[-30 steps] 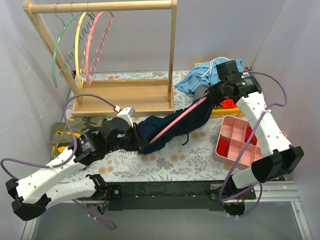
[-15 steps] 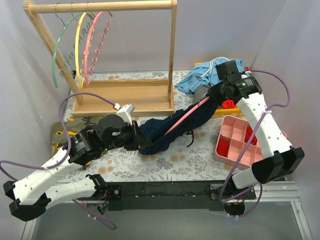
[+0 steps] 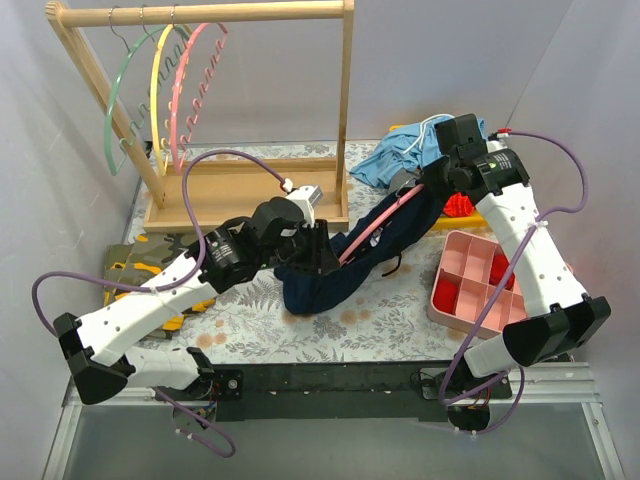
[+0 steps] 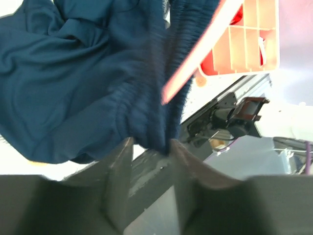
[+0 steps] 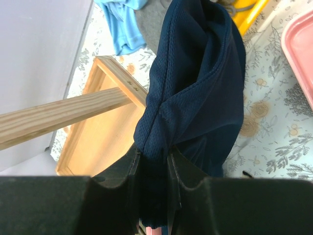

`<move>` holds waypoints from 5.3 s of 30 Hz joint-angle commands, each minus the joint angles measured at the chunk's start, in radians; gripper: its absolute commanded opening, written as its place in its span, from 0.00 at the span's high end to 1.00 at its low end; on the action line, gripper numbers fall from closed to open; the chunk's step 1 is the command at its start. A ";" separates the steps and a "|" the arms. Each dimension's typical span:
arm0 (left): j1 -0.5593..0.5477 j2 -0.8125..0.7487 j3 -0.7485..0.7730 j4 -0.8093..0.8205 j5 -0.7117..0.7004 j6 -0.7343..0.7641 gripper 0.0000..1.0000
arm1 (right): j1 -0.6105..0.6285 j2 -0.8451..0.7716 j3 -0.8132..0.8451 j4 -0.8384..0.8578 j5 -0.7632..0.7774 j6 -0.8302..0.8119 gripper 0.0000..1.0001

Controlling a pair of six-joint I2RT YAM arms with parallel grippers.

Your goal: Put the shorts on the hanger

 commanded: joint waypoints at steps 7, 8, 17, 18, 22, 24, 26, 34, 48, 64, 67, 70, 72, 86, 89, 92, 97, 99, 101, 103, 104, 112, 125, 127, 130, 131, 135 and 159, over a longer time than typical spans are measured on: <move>-0.003 -0.157 -0.072 0.084 -0.120 0.228 0.37 | -0.025 0.062 0.107 0.011 -0.013 0.001 0.99; -0.003 -0.173 -0.097 0.093 -0.109 0.248 0.37 | -0.027 0.071 0.123 0.002 -0.035 -0.001 0.99; -0.054 -0.230 -0.332 0.263 -0.152 0.432 0.35 | -0.039 0.133 0.138 -0.021 -0.131 -0.001 0.99; -0.063 -0.225 -0.350 0.282 -0.160 0.452 0.35 | -0.042 0.133 0.138 -0.022 -0.136 -0.004 0.99; -0.106 -0.162 -0.363 0.358 -0.227 0.490 0.34 | -0.045 0.139 0.135 -0.023 -0.162 -0.004 0.99; -0.116 -0.128 -0.367 0.397 -0.229 0.498 0.34 | -0.045 0.138 0.132 -0.022 -0.174 -0.004 0.99; -0.132 -0.112 -0.379 0.466 -0.245 0.510 0.33 | -0.045 0.136 0.129 -0.025 -0.178 -0.004 0.99; -0.141 -0.087 -0.467 0.741 -0.339 0.563 0.40 | -0.055 0.108 0.115 -0.035 -0.197 -0.012 0.99; -0.143 -0.193 -0.528 0.906 -0.252 0.593 1.00 | -0.061 0.042 -0.014 0.073 -0.352 -0.186 0.78; -0.143 -0.461 -0.294 0.469 -0.296 0.386 1.00 | -0.061 -0.116 0.037 0.253 -0.521 -0.544 0.13; -0.143 -0.480 -0.234 0.408 -0.353 0.382 1.00 | -0.061 -0.132 0.054 0.282 -0.561 -0.555 0.11; -0.143 -0.492 -0.169 0.339 -0.402 0.378 1.00 | -0.059 -0.140 0.093 0.290 -0.579 -0.568 0.10; -0.143 -0.503 -0.130 0.294 -0.427 0.379 1.00 | -0.059 -0.145 0.110 0.284 -0.563 -0.588 0.10; -0.143 -0.559 -0.033 0.294 -0.663 0.496 1.00 | -0.059 -0.205 -0.037 0.339 -0.471 -0.642 0.09; -0.143 -0.544 -0.034 0.377 -0.706 0.550 1.00 | -0.058 -0.211 -0.064 0.347 -0.471 -0.648 0.09; -0.143 -0.504 -0.008 0.455 -0.735 0.636 1.00 | -0.056 -0.211 -0.072 0.350 -0.467 -0.654 0.09; -0.143 -0.434 0.050 0.572 -0.767 0.769 1.00 | -0.052 -0.209 -0.068 0.350 -0.463 -0.662 0.09; -0.143 -0.403 0.052 0.637 -0.782 0.805 1.00 | -0.048 -0.209 -0.068 0.351 -0.463 -0.664 0.09; -0.143 -0.388 0.052 0.677 -0.786 0.846 1.00 | -0.045 -0.211 -0.068 0.348 -0.464 -0.665 0.09; -0.143 -0.359 0.053 0.727 -0.786 0.875 1.00 | -0.042 -0.215 -0.071 0.353 -0.463 -0.665 0.09; -0.143 -0.345 0.055 0.740 -0.807 0.888 1.00 | -0.039 -0.220 -0.077 0.356 -0.463 -0.665 0.09; -0.140 -0.242 0.039 0.903 -0.836 1.000 1.00 | -0.024 -0.226 -0.071 0.356 -0.467 -0.664 0.09; 0.144 -0.116 0.111 0.880 -0.570 0.839 1.00 | -0.009 -0.235 -0.058 0.351 -0.463 -0.676 0.09; 0.144 -0.109 0.119 0.888 -0.554 0.839 1.00 | -0.006 -0.235 -0.060 0.348 -0.458 -0.679 0.09; 0.144 -0.111 0.130 0.883 -0.537 0.842 1.00 | -0.006 -0.237 -0.066 0.350 -0.458 -0.681 0.09; 0.144 -0.115 0.128 0.877 -0.531 0.837 1.00 | -0.004 -0.238 -0.069 0.350 -0.458 -0.681 0.09; 0.144 -0.151 0.102 0.849 -0.514 0.808 1.00 | -0.004 -0.244 -0.083 0.360 -0.461 -0.681 0.09; 0.227 0.033 0.179 1.014 -0.448 0.745 1.00 | 0.016 -0.257 -0.106 0.356 -0.444 -0.687 0.09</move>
